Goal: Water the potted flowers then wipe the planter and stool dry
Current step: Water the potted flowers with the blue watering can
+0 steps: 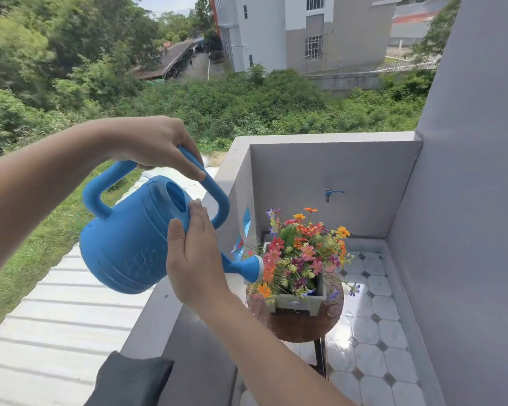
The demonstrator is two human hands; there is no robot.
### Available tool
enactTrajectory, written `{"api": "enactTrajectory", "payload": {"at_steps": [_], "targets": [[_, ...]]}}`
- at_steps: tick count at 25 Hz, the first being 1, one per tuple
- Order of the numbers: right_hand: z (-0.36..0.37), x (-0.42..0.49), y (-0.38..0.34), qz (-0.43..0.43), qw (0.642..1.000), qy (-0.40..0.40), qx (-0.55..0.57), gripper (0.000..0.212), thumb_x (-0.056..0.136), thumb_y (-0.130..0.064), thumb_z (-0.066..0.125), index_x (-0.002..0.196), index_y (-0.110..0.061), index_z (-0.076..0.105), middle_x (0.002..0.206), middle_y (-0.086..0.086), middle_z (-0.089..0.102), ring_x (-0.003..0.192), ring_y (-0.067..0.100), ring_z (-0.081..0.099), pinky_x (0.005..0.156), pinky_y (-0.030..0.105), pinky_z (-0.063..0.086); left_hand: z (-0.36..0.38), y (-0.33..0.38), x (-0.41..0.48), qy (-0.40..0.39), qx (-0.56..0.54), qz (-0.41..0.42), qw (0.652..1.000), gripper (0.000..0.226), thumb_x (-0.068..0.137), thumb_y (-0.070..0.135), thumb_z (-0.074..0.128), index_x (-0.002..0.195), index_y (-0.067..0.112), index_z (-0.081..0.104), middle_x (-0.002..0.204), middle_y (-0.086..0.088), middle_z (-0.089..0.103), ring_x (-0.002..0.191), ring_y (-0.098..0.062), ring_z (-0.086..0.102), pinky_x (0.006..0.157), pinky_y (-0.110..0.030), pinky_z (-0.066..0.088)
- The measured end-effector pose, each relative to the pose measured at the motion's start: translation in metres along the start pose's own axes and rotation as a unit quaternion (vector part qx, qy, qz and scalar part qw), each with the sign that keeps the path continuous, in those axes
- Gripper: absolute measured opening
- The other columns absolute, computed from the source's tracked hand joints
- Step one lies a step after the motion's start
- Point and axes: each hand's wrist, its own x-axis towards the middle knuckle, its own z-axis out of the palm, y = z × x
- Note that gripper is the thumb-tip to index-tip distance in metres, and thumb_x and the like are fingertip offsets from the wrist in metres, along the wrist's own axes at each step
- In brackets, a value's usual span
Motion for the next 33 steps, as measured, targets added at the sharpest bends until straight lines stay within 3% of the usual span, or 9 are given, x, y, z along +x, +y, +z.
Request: {"api": "enactTrajectory", "payload": {"at_steps": [5, 11, 17, 22, 28, 33], "targets": [[-0.023, 0.003, -0.003, -0.028, 0.999, 0.033, -0.025, 0.055, 0.099, -0.036, 0.026, 0.147, -0.010, 0.015, 0.155, 0.004, 0.019, 0.143, 0.014, 0.009, 0.118, 0.039, 0.012, -0.008, 0.018, 0.002, 0.022, -0.011, 0.030, 0.999, 0.010, 0.078, 0.042, 0.071, 0.081, 0.034, 0.073, 0.047, -0.001, 0.049, 0.037, -0.015, 0.037, 0.039, -0.025, 0.033], [-0.040, 0.030, -0.019, -0.054, 0.997, 0.002, -0.047, 0.055, 0.100, -0.035, 0.026, 0.147, -0.009, 0.015, 0.156, 0.004, 0.016, 0.143, 0.014, 0.006, 0.117, 0.030, 0.005, -0.035, 0.019, -0.004, 0.086, -0.019, 0.014, 0.996, 0.013, 0.077, 0.045, 0.070, 0.083, 0.033, 0.073, 0.049, -0.005, 0.051, 0.041, -0.019, 0.040, 0.041, -0.026, 0.034], [-0.034, 0.020, -0.015, -0.033, 0.999, -0.030, -0.012, 0.055, 0.101, -0.035, 0.025, 0.147, -0.010, 0.012, 0.157, 0.002, 0.013, 0.144, 0.013, 0.005, 0.117, 0.031, 0.006, -0.027, 0.024, -0.002, 0.052, 0.015, -0.012, 0.998, 0.012, 0.078, 0.042, 0.071, 0.081, 0.030, 0.073, 0.043, -0.003, 0.048, 0.037, -0.017, 0.038, 0.037, -0.023, 0.032], [-0.048, 0.006, -0.004, -0.020, 1.000, -0.007, -0.002, 0.053, 0.100, -0.034, 0.026, 0.147, -0.010, 0.016, 0.155, 0.003, 0.018, 0.143, 0.014, 0.010, 0.118, 0.037, 0.011, -0.013, 0.037, 0.010, 0.025, 0.011, -0.001, 1.000, 0.013, 0.076, 0.045, 0.071, 0.077, 0.032, 0.073, 0.048, -0.004, 0.048, 0.039, -0.018, 0.038, 0.041, -0.025, 0.032], [-0.066, 0.024, -0.008, -0.047, 0.998, 0.015, -0.043, 0.054, 0.100, -0.034, 0.026, 0.145, -0.006, 0.018, 0.154, 0.008, 0.021, 0.142, 0.019, 0.013, 0.117, 0.040, 0.012, -0.024, 0.040, 0.016, 0.070, 0.007, 0.012, 0.997, 0.014, 0.077, 0.048, 0.069, 0.079, 0.035, 0.073, 0.051, -0.007, 0.051, 0.041, -0.019, 0.040, 0.041, -0.025, 0.033], [-0.062, 0.036, -0.011, -0.046, 0.998, -0.028, -0.045, 0.054, 0.101, -0.034, 0.025, 0.146, -0.007, 0.017, 0.155, 0.008, 0.019, 0.143, 0.017, 0.012, 0.116, 0.033, 0.009, -0.032, 0.030, 0.015, 0.075, 0.011, -0.013, 0.997, 0.016, 0.076, 0.049, 0.069, 0.081, 0.034, 0.073, 0.052, -0.011, 0.051, 0.042, -0.020, 0.040, 0.041, -0.026, 0.034]]}}
